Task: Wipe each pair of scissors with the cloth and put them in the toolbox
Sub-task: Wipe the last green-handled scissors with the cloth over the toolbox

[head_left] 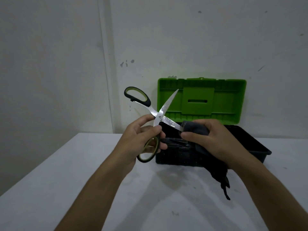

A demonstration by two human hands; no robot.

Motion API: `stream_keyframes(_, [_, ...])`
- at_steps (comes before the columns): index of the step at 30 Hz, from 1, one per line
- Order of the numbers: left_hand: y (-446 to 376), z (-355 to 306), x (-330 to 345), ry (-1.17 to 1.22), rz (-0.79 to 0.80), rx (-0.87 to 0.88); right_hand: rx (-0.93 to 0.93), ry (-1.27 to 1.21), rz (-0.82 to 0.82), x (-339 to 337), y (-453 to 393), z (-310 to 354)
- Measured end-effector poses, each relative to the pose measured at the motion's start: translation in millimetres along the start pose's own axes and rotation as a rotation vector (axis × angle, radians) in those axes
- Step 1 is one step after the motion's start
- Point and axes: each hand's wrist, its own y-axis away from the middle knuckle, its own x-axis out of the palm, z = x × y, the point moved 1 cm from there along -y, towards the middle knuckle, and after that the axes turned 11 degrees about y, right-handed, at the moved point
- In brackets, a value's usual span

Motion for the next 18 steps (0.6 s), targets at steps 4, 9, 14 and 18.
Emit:
stream_keyframes(4, [-1.6, 2.0, 4.0, -0.001, -0.059, 0.045, -0.057, 0.168, -0.118, 0.9, 0.0, -1.9])
stream_keyframes(9, [0.2, -1.7, 5.1, -0.025, -0.077, 0.064, -0.086, 0.307, -0.245, -5.1, 4.1, 4.1])
stream_keyframes(14, [2.2, -4.0, 4.7, -0.064, -0.129, 0.057, -0.178, 0.309, -0.317, -10.4, 11.0, 20.3])
stream_keyframes(18, [1.9, -6.4, 7.0, -0.121, -0.110, 0.037, -0.401, 0.399, -0.306, 6.0, 11.5, 26.2])
